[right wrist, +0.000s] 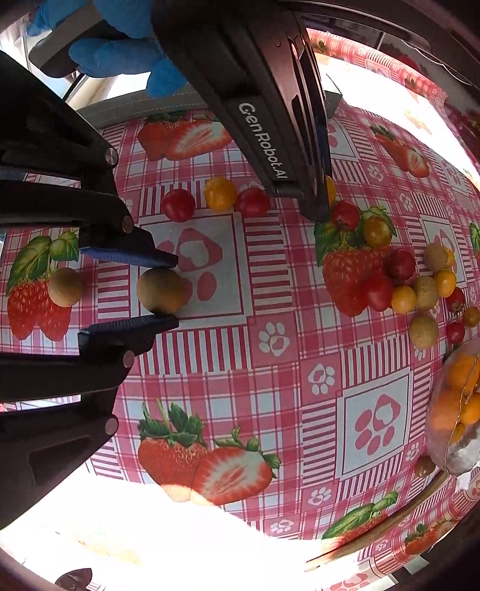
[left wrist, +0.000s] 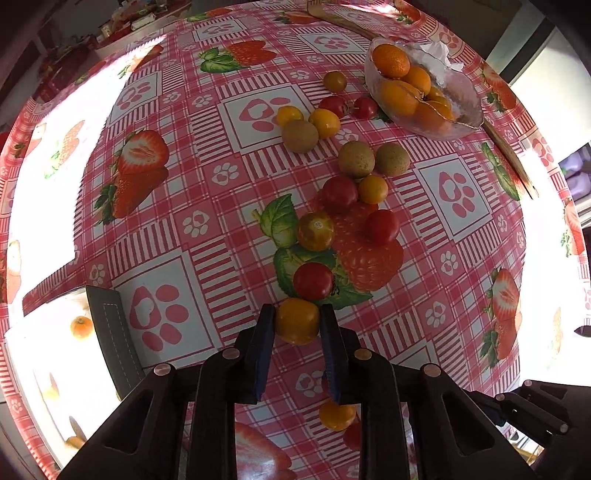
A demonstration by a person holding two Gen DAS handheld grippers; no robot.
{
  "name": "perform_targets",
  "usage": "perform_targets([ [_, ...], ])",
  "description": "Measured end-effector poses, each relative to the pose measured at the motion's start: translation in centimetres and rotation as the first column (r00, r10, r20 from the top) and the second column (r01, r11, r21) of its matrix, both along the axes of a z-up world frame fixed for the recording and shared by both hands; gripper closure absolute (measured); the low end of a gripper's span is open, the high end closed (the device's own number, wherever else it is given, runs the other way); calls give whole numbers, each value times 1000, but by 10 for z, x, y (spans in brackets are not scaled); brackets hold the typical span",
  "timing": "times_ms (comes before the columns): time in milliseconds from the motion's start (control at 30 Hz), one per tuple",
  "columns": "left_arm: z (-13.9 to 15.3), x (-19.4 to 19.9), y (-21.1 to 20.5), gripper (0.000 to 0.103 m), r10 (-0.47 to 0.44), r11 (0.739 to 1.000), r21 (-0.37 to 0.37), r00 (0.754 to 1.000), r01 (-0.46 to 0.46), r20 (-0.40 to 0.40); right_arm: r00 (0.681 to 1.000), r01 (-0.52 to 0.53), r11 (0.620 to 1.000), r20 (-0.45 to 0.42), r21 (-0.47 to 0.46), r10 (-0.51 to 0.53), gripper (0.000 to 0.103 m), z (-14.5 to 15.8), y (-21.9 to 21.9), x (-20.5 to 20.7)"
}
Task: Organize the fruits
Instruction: 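Carry both fruits into the white tray and open both tools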
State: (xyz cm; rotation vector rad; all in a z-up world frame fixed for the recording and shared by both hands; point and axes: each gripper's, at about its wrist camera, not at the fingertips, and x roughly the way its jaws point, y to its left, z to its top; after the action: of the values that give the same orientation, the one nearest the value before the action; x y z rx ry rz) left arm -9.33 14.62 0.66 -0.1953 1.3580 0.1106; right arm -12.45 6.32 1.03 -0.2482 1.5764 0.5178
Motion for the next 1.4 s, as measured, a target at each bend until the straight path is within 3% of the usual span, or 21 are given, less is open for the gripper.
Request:
perform_targets([
  [267, 26, -29, 18, 77, 40, 999, -24, 998, -39, 45, 998, 54, 998, -27, 45, -53, 75, 9, -27, 16],
  [567, 40, -66, 51, 77, 109, 993, -47, 992, -106, 71, 999, 45, 997, -17, 58, -44, 75, 31, -34, 13],
  [1067, 51, -141, 105, 77, 283, 959, -54, 956, -279, 79, 994, -112, 990, 3, 90, 112, 75, 43, 48, -14],
  [1400, 43, -203, 150, 77, 443, 896, -52, 895, -440, 52, 965, -262, 959, 12, 105, 262, 75, 49, 122, -43],
])
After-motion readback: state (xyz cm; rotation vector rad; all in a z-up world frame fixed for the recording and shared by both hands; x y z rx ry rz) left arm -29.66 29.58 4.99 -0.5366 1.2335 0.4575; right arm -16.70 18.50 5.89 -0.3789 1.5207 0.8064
